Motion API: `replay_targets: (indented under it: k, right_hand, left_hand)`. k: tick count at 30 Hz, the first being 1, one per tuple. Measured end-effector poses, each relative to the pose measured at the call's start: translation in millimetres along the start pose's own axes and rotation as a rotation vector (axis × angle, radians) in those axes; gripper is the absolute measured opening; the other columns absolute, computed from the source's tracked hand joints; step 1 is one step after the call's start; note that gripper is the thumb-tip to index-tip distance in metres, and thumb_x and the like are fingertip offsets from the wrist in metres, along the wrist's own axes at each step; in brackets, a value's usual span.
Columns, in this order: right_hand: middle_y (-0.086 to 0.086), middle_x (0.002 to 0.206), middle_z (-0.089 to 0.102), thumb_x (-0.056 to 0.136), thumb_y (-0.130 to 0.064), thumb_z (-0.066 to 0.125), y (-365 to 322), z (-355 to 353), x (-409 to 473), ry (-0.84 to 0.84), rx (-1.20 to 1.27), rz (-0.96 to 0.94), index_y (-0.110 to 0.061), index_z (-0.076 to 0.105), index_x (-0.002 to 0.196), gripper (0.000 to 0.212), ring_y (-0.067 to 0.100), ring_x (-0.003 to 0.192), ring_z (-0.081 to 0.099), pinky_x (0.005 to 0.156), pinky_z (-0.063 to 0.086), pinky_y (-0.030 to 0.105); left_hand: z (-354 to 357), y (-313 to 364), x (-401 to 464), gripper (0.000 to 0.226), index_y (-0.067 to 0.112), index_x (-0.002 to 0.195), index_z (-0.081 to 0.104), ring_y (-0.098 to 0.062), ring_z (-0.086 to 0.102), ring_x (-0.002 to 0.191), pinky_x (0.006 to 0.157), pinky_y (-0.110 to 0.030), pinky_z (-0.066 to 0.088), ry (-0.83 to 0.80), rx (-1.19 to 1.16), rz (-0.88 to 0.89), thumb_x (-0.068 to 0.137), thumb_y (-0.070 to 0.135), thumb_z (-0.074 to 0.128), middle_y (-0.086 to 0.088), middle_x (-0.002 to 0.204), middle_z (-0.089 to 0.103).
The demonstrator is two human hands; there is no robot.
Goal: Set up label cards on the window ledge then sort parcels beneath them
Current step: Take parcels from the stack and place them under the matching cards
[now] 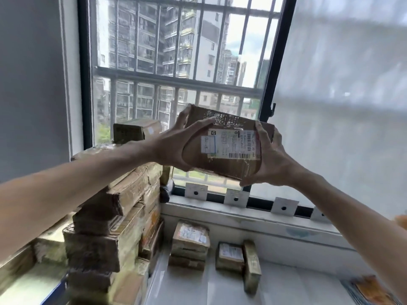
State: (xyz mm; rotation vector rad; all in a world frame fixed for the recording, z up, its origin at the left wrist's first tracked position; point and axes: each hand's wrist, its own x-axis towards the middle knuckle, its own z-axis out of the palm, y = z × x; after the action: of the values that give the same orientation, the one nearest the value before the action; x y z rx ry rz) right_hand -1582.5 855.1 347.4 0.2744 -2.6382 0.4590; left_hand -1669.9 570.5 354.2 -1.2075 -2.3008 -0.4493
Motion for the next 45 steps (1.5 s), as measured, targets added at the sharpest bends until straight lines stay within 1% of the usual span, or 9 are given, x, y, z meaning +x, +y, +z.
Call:
replay_targets:
  k: [4,8,15,22,25,30,37,41,45]
  right_hand:
    - [0.015,0.160,-0.031,0.039,-0.059,0.092,3.3,-7.5,-14.9,0.017,0.017,-0.037,-0.043,-0.026,0.151,0.163,0.046,0.148,-0.016,0.116,-0.009,0.047]
    - [0.015,0.155,-0.042,0.048,-0.040,0.098,6.7,-14.0,-25.5,0.053,-0.004,-0.121,-0.036,-0.024,0.153,0.161,0.023,0.135,-0.026,0.112,-0.009,0.034]
    - [0.015,0.159,-0.033,0.049,-0.038,0.099,21.2,-18.7,-32.3,0.076,-0.021,-0.120,-0.031,-0.019,0.156,0.160,0.021,0.135,-0.025,0.112,-0.008,0.033]
    - [0.006,0.158,-0.008,0.045,-0.046,0.099,50.4,13.8,-48.1,-0.027,0.087,-0.053,-0.039,-0.002,0.155,0.150,0.040,0.144,0.025,0.120,0.022,0.040]
    - [0.004,0.153,0.006,0.044,-0.052,0.095,60.6,49.3,-61.8,-0.137,0.167,-0.020,-0.036,0.010,0.154,0.139,0.034,0.139,0.035,0.118,0.030,0.037]
    - [0.006,0.146,0.021,0.047,-0.065,0.091,80.7,134.0,-85.9,-0.391,0.182,0.092,-0.029,0.020,0.148,0.129,0.030,0.137,0.030,0.121,0.026,0.044]
    - [0.013,0.164,-0.021,0.062,-0.049,0.091,100.4,246.1,-110.9,-0.587,0.293,0.237,-0.031,0.001,0.159,0.134,0.034,0.153,-0.001,0.121,0.013,0.043]
    - [0.009,0.164,0.014,0.065,-0.039,0.092,109.4,290.0,-111.0,-0.583,0.371,0.277,-0.022,0.008,0.159,0.127,0.022,0.151,0.007,0.118,0.011,0.029]
    - [0.009,0.149,0.036,0.056,-0.042,0.088,117.3,324.3,-106.0,-0.600,0.406,0.382,-0.027,0.012,0.158,0.128,0.021,0.137,0.026,0.115,0.027,0.034]
  left_hand:
    - [0.0,16.5,-7.4,0.131,0.043,0.155,0.009,-0.049,-0.001,0.147,0.114,-0.050,0.028,0.001,-0.029,0.001,0.059,0.026,0.096,-0.010,0.159,-0.026]
    - [-1.5,26.1,-8.4,0.131,0.043,0.156,0.010,-0.048,0.003,0.147,0.112,-0.047,0.031,0.006,-0.029,0.005,0.059,0.024,0.095,-0.010,0.160,-0.025]
    - [6.7,37.9,-3.5,0.134,0.037,0.158,0.007,-0.046,0.007,0.148,0.113,-0.050,0.036,0.017,-0.045,0.013,0.057,0.025,0.095,-0.010,0.160,-0.024]
    - [54.7,35.3,-24.2,0.133,0.041,0.157,0.003,-0.046,0.007,0.147,0.112,-0.054,0.004,-0.039,-0.137,-0.119,0.059,0.032,0.093,-0.016,0.161,0.001]
    - [90.3,25.6,-51.0,0.121,0.035,0.157,0.005,-0.029,0.022,0.147,0.118,-0.058,0.024,-0.100,-0.254,-0.116,0.063,0.036,0.082,-0.010,0.160,0.021]
    - [166.9,9.5,-108.3,0.112,0.036,0.155,0.014,-0.019,0.022,0.148,0.122,-0.051,0.019,-0.211,-0.369,-0.235,0.065,0.037,0.081,-0.002,0.160,0.024]
    - [261.2,-17.6,-182.0,0.106,0.040,0.152,0.021,-0.018,0.026,0.145,0.117,-0.045,0.030,-0.308,-0.510,-0.465,0.067,0.033,0.084,0.001,0.157,0.026]
    - [301.9,-37.2,-197.4,0.097,0.047,0.144,0.025,-0.027,0.034,0.139,0.111,-0.041,0.039,-0.394,-0.516,-0.549,0.059,0.054,0.072,-0.006,0.154,0.025]
    - [334.5,-51.4,-207.8,0.105,0.034,0.150,0.027,-0.022,0.036,0.133,0.103,-0.027,0.036,-0.409,-0.527,-0.627,0.057,0.052,0.071,0.000,0.154,0.019]
